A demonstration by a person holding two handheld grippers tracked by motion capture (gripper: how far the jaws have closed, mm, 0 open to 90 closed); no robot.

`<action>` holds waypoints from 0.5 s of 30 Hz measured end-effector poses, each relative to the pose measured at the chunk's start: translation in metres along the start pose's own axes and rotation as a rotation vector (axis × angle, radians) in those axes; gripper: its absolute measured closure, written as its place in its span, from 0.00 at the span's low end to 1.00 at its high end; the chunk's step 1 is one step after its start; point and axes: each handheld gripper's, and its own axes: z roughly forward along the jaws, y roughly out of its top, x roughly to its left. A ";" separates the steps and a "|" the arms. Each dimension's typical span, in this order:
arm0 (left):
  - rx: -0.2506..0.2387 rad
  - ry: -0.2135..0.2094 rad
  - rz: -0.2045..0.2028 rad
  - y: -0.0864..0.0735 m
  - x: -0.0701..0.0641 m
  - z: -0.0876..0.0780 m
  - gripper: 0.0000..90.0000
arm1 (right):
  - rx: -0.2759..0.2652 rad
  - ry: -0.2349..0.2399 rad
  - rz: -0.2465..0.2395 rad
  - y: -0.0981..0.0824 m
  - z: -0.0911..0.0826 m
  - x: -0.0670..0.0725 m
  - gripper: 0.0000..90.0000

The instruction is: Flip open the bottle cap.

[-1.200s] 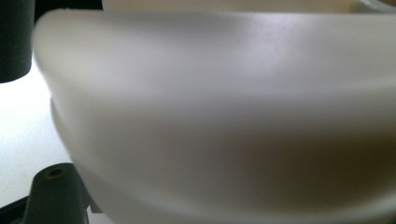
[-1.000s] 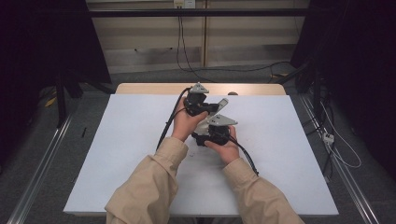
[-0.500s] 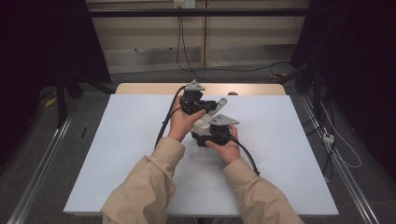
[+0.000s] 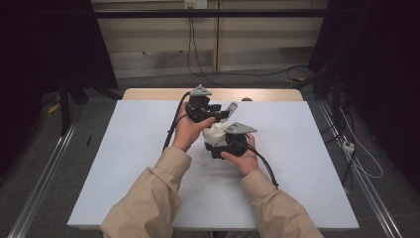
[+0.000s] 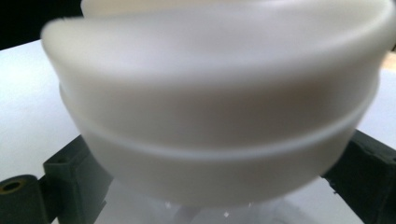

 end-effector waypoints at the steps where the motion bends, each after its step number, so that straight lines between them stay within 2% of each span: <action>1: -0.003 0.002 -0.004 0.000 0.000 -0.001 0.56 | 0.010 0.008 0.002 0.000 0.000 0.000 0.05; 5: 0.005 0.006 0.006 0.000 -0.001 -0.003 0.47 | 0.021 0.019 0.010 -0.002 -0.002 -0.003 0.05; 8: 0.012 0.003 0.009 0.000 -0.001 -0.006 0.40 | 0.036 0.046 0.025 -0.004 -0.006 -0.004 0.05; 15: 0.012 -0.015 0.031 -0.002 -0.004 -0.020 0.28 | 0.050 0.063 0.026 -0.008 -0.022 -0.008 0.05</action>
